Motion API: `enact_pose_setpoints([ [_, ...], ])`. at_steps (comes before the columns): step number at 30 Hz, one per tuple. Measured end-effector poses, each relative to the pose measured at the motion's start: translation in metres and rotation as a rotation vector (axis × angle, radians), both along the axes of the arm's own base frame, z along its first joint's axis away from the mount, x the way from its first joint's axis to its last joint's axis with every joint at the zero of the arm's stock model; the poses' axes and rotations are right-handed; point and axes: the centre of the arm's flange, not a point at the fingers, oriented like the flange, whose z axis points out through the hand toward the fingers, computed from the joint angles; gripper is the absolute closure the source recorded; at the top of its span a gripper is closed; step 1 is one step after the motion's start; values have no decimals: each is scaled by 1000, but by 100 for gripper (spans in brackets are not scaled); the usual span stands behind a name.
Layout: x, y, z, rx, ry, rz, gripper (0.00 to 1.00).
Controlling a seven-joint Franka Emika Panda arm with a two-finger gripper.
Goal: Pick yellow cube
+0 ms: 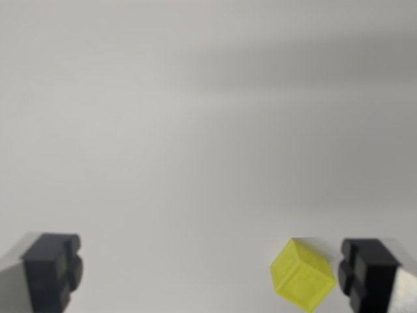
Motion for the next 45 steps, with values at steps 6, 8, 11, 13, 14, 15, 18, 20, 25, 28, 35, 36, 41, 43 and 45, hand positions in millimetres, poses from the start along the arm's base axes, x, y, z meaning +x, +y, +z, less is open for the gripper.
enact_pose_setpoints([
  [6,-12,-4,-15,-1,2,-32,0],
  [8,-16,-6,-20,-1,3,-44,0],
  [11,-22,-8,-27,-2,4,-60,0],
  [13,-27,-10,-32,-2,6,-71,0],
  [14,-29,-10,-35,-2,6,-76,0],
  [15,-31,-11,-37,-2,7,-82,0],
  [18,-37,-13,-45,-3,8,-98,0],
  [20,-41,-15,-50,-3,9,-109,0],
  [25,-51,-18,-62,-4,11,-136,0],
  [28,-57,-21,-70,-5,12,-153,0],
  [35,-71,-26,-87,-6,16,-191,0],
  [36,-74,-27,-90,-6,16,-196,0],
  [41,-83,-30,-101,-7,18,-221,0],
  [43,-87,-31,-106,-7,19,-232,0],
  [45,-91,-33,-111,-8,20,-243,0],
])
